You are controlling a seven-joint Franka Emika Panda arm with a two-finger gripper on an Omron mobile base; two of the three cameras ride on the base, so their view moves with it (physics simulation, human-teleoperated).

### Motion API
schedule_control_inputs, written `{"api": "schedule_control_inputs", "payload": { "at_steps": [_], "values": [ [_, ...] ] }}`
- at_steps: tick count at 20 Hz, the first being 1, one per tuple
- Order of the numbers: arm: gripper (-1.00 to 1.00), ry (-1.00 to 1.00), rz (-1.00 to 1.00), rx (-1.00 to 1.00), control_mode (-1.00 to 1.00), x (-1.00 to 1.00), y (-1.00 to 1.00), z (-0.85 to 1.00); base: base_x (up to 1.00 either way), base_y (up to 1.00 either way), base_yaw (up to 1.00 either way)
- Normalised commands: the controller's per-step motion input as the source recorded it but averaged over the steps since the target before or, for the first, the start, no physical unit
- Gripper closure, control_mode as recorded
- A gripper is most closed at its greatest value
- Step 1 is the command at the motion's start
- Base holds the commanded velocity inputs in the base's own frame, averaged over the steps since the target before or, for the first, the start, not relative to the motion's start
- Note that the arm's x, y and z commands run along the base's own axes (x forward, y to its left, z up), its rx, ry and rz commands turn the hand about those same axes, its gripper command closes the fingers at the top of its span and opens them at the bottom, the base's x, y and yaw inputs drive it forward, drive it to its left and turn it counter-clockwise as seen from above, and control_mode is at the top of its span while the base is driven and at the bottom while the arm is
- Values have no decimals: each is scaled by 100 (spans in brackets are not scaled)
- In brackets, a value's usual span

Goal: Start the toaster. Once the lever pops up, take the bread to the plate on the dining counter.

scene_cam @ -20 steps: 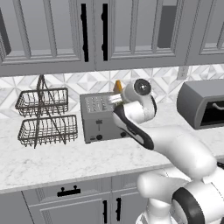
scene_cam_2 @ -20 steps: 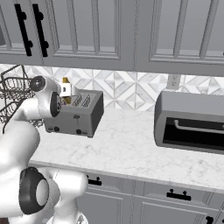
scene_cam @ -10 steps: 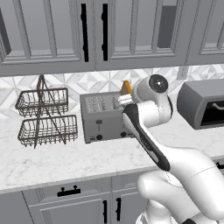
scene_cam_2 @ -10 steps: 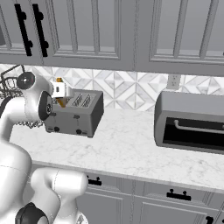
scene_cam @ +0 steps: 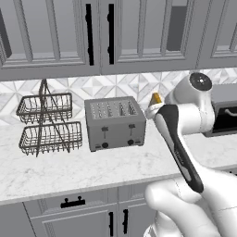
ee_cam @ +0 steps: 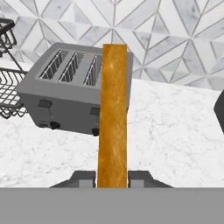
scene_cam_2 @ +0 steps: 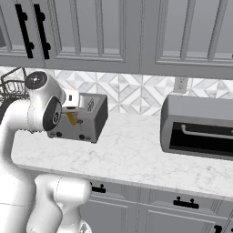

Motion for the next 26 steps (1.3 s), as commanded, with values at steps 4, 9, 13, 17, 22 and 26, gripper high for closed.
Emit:
{"api": "schedule_control_inputs", "payload": {
  "at_steps": [4, 9, 13, 17, 22, 26],
  "values": [
    [100, 1, 0, 0, -100, -93, -20, 45, 0, 0, 0],
    [100, 0, 0, 0, -100, -95, 0, 35, 0, 0, 0],
    [100, 0, 0, 0, -100, -49, -2, 0, 0, 0, 0],
    [100, 0, 0, 0, -100, 0, 0, 0, 0, 0, 0],
    [100, 0, 0, 0, 100, 0, 0, 0, -39, -6, -3],
    [100, 0, 0, 0, 100, 0, 0, 0, -100, -25, -19]
  ]
}}
